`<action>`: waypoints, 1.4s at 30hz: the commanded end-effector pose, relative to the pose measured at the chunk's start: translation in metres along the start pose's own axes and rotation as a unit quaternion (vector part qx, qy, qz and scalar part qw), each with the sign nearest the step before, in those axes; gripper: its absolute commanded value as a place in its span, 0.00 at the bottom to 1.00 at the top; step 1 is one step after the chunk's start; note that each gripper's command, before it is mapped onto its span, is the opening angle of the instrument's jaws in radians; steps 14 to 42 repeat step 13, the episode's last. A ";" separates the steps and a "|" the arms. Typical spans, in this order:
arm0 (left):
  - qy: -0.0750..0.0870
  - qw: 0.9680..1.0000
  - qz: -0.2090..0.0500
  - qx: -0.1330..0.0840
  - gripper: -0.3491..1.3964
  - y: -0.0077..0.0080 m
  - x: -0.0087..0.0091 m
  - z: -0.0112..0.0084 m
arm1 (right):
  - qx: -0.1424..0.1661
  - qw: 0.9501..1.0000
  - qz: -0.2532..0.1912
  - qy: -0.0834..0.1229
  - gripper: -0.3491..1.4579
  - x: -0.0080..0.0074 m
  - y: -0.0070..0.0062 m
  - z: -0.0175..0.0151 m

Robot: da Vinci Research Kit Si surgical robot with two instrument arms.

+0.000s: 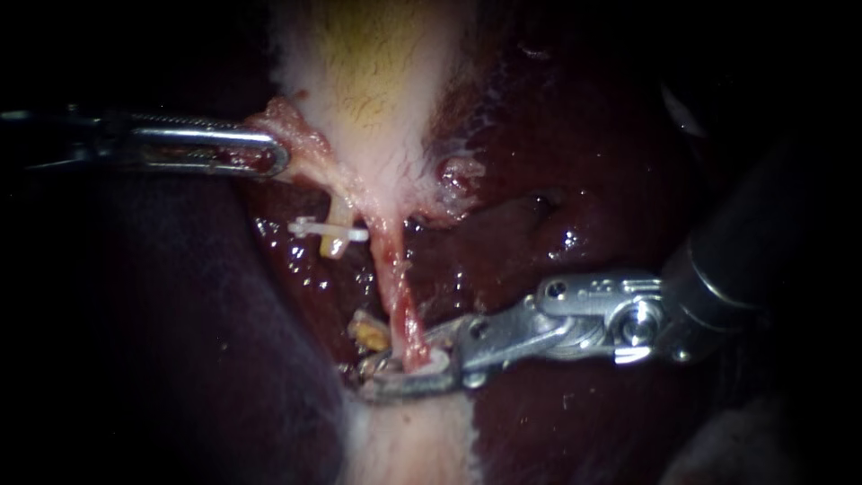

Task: Clipping first clip right tube

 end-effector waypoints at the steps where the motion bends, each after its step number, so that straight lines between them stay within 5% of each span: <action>1: 0.000 1.000 0.000 0.000 0.00 0.0000 0.0000 0.0000 | 0.000 1.000 0.000 0.000 0.00 0.0001 0.0001 -0.0001; 42: 0.000 1.000 0.000 0.000 0.00 -0.0003 0.0000 0.0000 | 0.003 1.000 0.000 -0.001 0.00 0.0000 0.0003 -0.0003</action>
